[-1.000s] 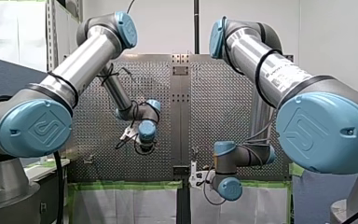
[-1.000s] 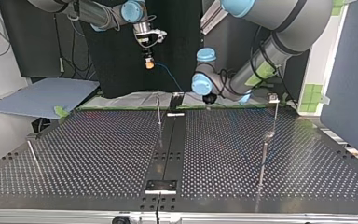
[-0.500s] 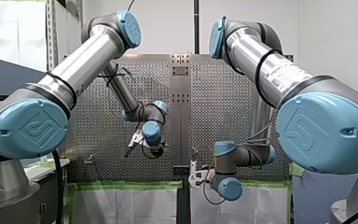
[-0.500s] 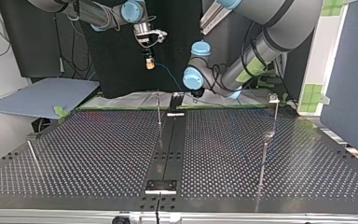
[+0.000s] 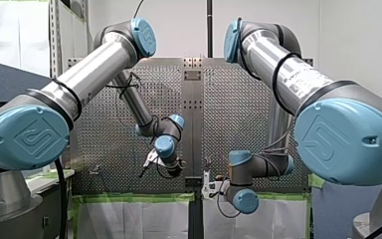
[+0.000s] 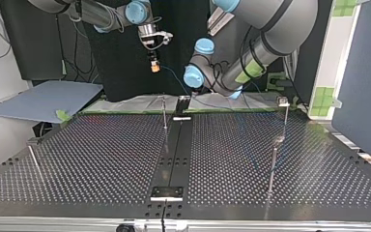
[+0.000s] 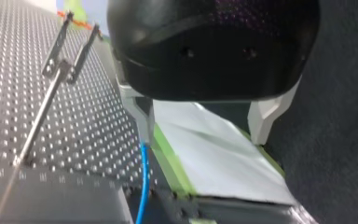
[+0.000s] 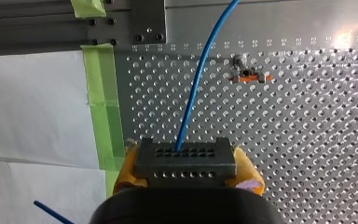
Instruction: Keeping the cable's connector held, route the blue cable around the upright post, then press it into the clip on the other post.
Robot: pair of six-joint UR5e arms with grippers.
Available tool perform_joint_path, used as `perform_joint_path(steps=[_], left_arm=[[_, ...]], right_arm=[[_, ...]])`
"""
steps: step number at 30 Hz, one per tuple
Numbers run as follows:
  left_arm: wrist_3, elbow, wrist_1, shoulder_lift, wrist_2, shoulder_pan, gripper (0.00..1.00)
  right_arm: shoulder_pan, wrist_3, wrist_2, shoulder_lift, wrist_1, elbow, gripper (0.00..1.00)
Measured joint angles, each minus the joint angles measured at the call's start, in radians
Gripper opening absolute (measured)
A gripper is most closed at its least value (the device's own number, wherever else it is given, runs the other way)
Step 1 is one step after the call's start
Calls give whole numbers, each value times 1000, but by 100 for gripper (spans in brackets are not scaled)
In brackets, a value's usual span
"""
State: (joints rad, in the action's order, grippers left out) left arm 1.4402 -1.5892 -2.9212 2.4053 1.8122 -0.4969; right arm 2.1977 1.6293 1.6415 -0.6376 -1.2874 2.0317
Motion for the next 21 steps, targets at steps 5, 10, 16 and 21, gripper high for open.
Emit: perform_joint_path(steps=[5, 10, 16, 21], left_arm=[[26, 0, 3, 0, -47, -10, 100], [49, 0, 7, 0, -98, -18, 100], [86, 0, 20, 0, -129, -16, 100], [128, 0, 30, 0, -135, -8, 100]], right_arm=[[4, -1, 0, 0, 0, -1, 0], [4, -1, 0, 0, 0, -3, 0], [-5, 0, 12, 0, 1, -4, 0], [-10, 0, 29, 0, 2, -4, 0]])
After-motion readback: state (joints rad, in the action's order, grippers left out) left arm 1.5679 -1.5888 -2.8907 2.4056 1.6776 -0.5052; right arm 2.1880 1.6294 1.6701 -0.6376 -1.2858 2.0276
